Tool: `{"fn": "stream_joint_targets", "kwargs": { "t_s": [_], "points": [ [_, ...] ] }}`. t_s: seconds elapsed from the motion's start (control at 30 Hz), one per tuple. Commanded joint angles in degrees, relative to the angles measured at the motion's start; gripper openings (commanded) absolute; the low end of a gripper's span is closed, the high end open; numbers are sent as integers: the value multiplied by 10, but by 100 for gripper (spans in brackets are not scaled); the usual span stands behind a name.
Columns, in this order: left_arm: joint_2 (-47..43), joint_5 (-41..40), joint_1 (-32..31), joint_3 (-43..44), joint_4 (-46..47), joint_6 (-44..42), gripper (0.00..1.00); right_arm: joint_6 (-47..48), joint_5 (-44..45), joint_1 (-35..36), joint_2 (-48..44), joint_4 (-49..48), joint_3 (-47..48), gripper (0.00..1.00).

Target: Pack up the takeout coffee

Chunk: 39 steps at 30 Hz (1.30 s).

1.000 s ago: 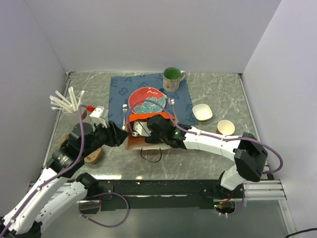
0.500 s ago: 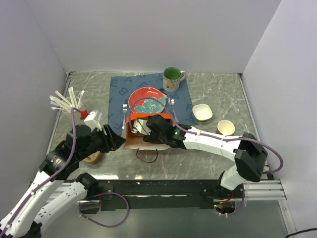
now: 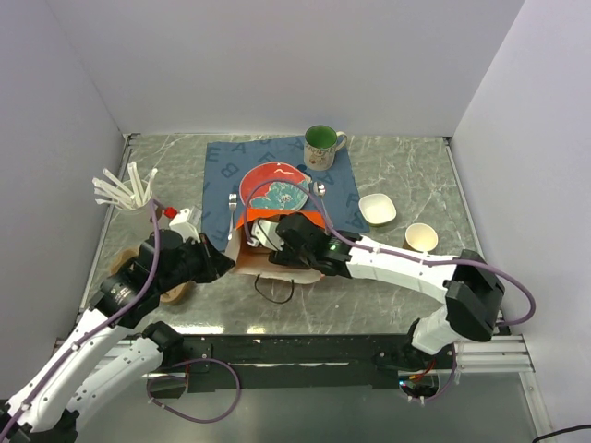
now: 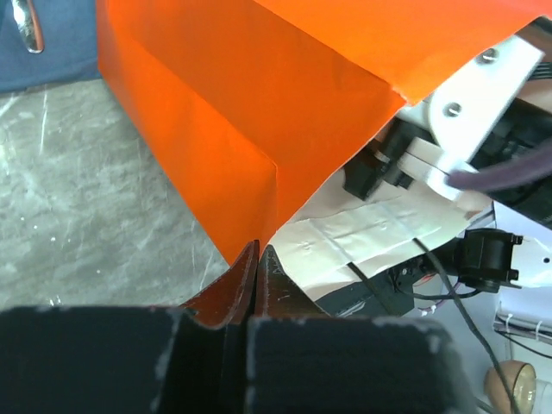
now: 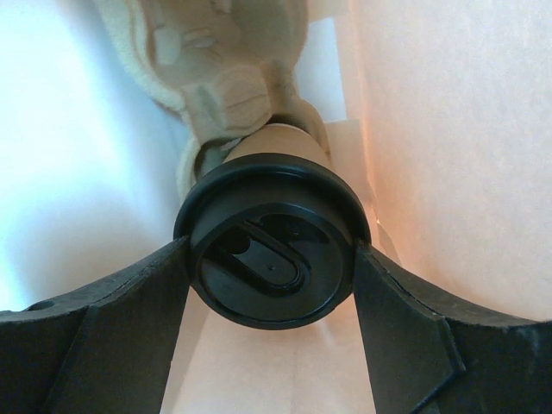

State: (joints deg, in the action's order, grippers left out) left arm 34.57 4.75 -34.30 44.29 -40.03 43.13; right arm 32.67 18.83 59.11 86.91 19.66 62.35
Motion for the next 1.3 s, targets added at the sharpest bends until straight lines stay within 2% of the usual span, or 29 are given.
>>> {"fn": "stream_joint_targets", "kwargs": {
  "t_s": [0.0,0.2,0.67,0.83,0.97,1.27],
  "points": [
    [8,14,0,-11,57,-26,1,-13,-51,8,-58,-9,13,43],
    [1,25,0,-27,70,-45,1,-5,-114,12,-83,-13,2,43],
    [3,37,-1,-25,62,-55,1,-16,-144,24,-36,-5,33,43],
    [6,37,0,-18,58,-64,1,-27,-122,32,-35,-13,41,42],
    [9,33,-1,-13,51,-67,1,-23,-70,35,-36,14,50,41],
    [6,32,-1,-11,43,-67,1,-13,-77,37,-74,21,47,41]
  ]
}}
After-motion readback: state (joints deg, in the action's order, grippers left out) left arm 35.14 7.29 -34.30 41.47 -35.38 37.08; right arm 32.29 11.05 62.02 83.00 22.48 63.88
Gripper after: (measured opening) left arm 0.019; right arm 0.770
